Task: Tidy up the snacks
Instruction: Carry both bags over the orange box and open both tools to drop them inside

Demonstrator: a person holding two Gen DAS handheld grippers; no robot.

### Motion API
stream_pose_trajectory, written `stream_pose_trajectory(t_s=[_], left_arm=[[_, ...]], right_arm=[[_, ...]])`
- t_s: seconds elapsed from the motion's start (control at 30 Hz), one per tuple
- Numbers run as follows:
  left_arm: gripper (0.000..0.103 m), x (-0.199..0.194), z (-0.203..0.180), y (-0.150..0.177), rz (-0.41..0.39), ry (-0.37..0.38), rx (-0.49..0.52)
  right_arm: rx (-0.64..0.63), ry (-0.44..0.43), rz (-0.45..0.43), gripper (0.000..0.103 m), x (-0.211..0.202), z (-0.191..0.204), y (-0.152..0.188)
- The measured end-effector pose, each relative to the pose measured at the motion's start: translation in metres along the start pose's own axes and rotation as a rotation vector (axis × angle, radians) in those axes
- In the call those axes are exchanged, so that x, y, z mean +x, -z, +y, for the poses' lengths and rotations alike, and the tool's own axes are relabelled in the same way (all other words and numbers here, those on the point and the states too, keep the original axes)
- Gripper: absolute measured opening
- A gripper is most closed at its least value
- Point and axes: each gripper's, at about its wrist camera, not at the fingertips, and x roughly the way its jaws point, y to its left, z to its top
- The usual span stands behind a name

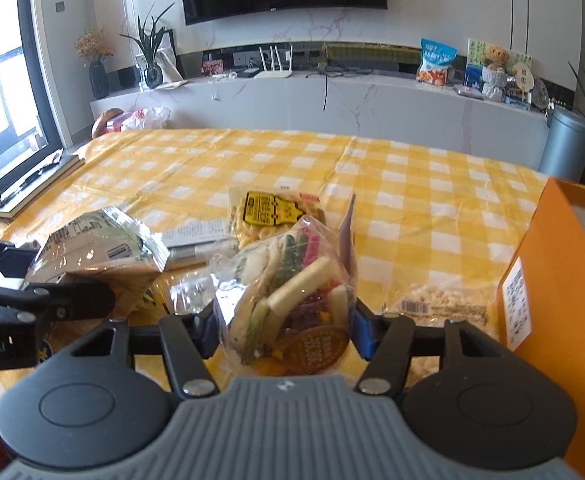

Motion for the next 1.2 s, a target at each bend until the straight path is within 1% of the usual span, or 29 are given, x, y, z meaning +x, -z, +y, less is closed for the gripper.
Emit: stream_pose_trajectory(t_s=[0.27,0.33,0.43,0.53,0.63,0.77,0.9,1.0,1.03,1.1,1.17,1.2], left_arm=[[0.058,-0.038,-0.020,-0.016,-0.083,0.012,0.023],[0.058,-0.046,-0.029,-0.022,-0.105,0.022,0.040],[0.058,-0.054,-0.045,-0.032,-0.132,0.054,0.065],[0.058,-0.058,-0.064,-0.047,-0.153,0.115,0.079],[0.058,-0.056,-0.085,-0.066,-0.153,0.210,0.081],[0.059,-0.048,-0.123,-0.089,-0.149,0.310,0.141],[0.059,-0.028,-0.162,-0.109,-0.088,0.419,0.205],[0.060,-0.005,-0.194,-0.118,-0.027,0.477,0.273],[0.060,0.005,-0.206,-0.120,0.007,0.492,0.293],[0.060,0.027,-0.224,-0.122,0.084,0.514,0.291],[0.060,0.047,-0.234,-0.123,0.141,0.500,0.285],[0.060,0.055,-0.239,-0.122,0.171,0.486,0.299]], right_arm=[[0.017,0.006,-0.090,0.060,-0.055,-0.008,-0.010],[0.025,0.016,-0.130,0.060,-0.073,-0.014,-0.011],[0.032,0.025,-0.159,0.061,-0.100,-0.029,-0.012],[0.040,0.030,-0.165,0.061,-0.125,-0.049,-0.011],[0.058,0.044,-0.147,0.061,-0.150,-0.076,-0.010],[0.116,0.059,-0.082,0.061,-0.174,-0.125,-0.012],[0.189,0.072,-0.002,0.061,-0.185,-0.172,-0.010],[0.198,0.103,0.065,0.061,-0.183,-0.199,-0.007],[0.193,0.106,0.091,0.061,-0.180,-0.207,-0.004],[0.208,0.089,0.149,0.061,-0.174,-0.224,0.001],[0.259,0.056,0.193,0.061,-0.168,-0.242,0.008],[0.289,0.035,0.204,0.061,-0.166,-0.251,0.012]])
